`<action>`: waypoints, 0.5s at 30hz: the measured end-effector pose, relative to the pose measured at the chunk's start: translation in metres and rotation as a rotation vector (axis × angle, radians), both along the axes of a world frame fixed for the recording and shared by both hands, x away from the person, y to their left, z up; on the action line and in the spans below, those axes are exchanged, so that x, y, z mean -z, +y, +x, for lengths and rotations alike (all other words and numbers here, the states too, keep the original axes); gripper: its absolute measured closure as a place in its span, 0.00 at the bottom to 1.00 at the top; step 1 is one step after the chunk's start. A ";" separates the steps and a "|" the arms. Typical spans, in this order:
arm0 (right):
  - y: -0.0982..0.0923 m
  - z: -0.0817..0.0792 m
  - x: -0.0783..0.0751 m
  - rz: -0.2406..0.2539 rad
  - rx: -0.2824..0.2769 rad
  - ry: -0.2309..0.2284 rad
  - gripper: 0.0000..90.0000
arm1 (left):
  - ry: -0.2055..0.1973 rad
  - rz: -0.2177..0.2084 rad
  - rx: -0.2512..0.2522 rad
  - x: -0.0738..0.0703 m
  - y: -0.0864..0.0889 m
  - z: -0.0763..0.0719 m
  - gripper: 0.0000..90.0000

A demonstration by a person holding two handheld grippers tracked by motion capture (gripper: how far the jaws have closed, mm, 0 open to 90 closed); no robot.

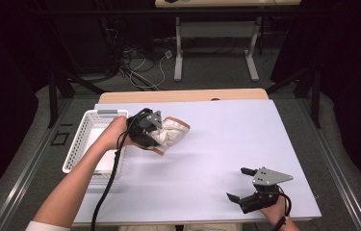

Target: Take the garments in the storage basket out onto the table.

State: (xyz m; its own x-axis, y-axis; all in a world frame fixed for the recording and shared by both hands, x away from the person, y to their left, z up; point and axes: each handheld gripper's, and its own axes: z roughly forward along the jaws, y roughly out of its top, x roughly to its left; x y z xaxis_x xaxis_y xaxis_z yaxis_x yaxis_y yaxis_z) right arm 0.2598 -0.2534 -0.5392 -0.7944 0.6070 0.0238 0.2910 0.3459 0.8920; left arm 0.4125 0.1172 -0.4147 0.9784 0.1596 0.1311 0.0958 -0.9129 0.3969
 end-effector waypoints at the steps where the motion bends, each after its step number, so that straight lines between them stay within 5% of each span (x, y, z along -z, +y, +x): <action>1: 0.000 0.000 0.000 0.000 0.001 0.000 0.00 | -0.001 0.000 0.002 0.001 -0.001 0.000 0.74; 15: 0.000 0.000 0.000 0.000 -0.001 0.002 0.00 | 0.022 -0.015 0.003 0.014 -0.009 -0.002 0.73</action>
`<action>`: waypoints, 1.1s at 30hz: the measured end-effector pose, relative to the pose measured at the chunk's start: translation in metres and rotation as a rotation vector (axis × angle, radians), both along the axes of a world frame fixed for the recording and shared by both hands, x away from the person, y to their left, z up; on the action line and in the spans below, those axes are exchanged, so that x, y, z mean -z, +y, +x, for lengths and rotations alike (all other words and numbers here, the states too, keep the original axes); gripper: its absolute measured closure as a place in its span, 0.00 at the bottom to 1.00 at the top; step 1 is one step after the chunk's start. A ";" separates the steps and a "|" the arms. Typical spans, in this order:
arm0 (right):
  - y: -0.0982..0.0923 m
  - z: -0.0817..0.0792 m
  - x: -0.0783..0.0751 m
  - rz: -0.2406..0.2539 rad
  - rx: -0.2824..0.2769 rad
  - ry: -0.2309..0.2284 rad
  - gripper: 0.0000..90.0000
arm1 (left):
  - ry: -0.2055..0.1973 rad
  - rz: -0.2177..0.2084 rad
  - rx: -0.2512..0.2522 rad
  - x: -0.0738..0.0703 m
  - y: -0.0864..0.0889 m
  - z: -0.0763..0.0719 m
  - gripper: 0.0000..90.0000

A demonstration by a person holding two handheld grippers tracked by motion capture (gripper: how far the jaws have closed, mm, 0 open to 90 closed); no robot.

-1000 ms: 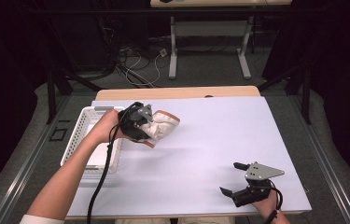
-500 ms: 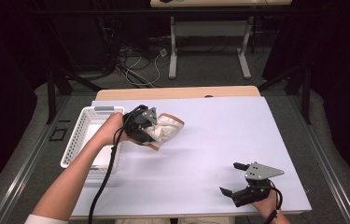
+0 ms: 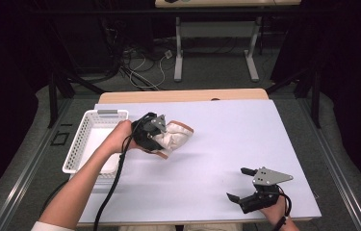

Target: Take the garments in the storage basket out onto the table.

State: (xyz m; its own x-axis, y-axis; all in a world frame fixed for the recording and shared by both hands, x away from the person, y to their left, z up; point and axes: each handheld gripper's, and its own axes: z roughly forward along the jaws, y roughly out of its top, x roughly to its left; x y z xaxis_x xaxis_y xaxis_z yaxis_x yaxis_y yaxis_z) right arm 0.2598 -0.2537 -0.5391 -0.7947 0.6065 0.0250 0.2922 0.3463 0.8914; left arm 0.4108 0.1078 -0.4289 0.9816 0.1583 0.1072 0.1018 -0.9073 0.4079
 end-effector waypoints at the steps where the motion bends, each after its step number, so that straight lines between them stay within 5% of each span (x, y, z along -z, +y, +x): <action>1: 0.000 0.000 0.000 0.001 0.001 0.000 0.00 | -0.001 0.002 0.002 0.002 -0.001 0.000 0.73; 33: 0.001 0.000 0.001 -0.013 -0.003 0.004 0.00 | 0.060 -0.040 -0.020 0.032 -0.015 -0.002 0.73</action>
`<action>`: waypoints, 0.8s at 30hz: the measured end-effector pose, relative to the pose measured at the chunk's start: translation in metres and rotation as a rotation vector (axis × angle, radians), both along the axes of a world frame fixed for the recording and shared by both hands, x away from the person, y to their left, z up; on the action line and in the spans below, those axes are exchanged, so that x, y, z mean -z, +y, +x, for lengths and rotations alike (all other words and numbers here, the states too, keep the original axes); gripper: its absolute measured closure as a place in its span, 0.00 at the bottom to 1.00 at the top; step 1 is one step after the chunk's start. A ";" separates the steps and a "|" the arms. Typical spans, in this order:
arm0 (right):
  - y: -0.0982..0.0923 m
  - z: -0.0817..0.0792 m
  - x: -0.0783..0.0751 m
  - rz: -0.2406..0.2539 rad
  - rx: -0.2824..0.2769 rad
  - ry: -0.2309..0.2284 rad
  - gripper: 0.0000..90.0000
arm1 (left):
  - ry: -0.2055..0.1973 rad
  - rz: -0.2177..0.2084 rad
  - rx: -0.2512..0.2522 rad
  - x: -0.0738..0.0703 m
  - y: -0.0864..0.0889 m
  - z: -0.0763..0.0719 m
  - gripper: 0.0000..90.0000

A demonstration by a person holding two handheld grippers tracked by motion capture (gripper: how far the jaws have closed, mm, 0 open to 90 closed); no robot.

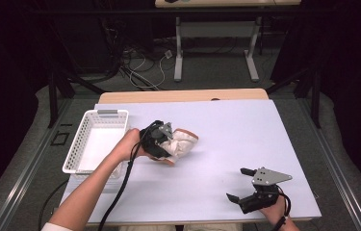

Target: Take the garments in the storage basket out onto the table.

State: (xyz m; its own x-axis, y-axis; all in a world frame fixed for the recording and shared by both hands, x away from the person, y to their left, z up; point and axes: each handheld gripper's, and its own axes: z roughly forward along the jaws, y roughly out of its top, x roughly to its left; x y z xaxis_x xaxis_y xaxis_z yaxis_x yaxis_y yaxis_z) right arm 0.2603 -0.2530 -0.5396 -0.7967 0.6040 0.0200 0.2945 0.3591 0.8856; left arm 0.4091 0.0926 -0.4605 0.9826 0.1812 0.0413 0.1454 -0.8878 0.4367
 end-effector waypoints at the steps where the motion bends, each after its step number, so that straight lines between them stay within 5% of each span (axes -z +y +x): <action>1: 0.000 0.000 0.000 0.003 0.000 0.002 0.00 | 0.000 -0.001 -0.002 0.001 -0.001 0.000 0.73; 24: 0.000 0.000 0.000 -0.003 -0.002 0.012 0.00 | 0.059 -0.052 -0.066 0.033 -0.014 -0.007 0.71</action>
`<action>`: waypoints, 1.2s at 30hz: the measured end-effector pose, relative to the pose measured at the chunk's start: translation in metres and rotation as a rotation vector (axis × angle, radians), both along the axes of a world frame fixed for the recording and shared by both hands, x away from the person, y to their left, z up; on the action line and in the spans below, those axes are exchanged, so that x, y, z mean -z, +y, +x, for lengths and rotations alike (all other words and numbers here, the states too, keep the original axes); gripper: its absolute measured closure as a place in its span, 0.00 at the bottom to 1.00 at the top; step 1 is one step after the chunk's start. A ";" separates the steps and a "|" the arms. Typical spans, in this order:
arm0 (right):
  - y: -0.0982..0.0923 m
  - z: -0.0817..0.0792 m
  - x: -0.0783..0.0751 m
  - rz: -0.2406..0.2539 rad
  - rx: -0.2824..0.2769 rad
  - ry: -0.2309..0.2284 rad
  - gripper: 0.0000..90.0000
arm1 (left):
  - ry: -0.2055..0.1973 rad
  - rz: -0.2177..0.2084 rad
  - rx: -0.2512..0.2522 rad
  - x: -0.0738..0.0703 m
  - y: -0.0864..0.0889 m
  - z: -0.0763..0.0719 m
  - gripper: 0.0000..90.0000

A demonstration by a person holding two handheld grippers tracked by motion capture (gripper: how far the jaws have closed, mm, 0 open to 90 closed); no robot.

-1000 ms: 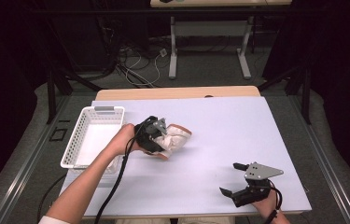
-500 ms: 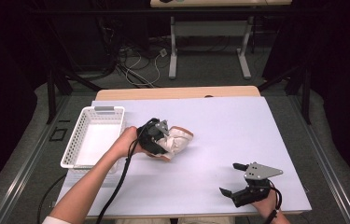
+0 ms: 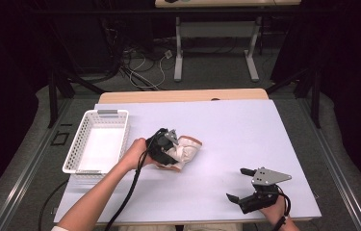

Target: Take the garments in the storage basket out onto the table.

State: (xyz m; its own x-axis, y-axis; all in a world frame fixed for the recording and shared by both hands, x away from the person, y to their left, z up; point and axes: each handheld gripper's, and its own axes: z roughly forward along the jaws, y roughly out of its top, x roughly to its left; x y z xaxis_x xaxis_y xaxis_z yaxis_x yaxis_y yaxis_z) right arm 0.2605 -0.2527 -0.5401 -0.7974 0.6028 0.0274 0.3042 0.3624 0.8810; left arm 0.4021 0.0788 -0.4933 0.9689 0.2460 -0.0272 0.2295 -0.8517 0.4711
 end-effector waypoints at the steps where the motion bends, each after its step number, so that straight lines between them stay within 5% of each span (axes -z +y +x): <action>1: 0.000 0.000 0.000 0.000 0.001 0.002 0.00 | -0.001 -0.008 -0.010 0.002 -0.001 -0.001 0.71; 16: 0.000 0.003 0.003 -0.012 0.010 0.021 0.00 | -0.036 -0.100 -0.177 0.023 -0.003 -0.007 0.68; 22: 0.001 0.003 0.003 -0.026 0.015 0.031 0.00 | -0.032 -0.147 -0.228 0.031 0.003 -0.005 0.45; 23: 0.001 0.004 0.004 -0.036 0.028 0.037 0.00 | -0.039 -0.163 -0.233 0.031 0.004 -0.005 0.34; 30: 0.000 0.007 0.006 -0.035 0.047 0.072 0.00 | -0.051 -0.257 -0.274 0.030 0.023 -0.010 0.11; 36: 0.003 0.009 0.008 -0.042 0.050 0.095 0.00 | -0.065 -0.264 -0.300 0.029 0.033 -0.015 0.00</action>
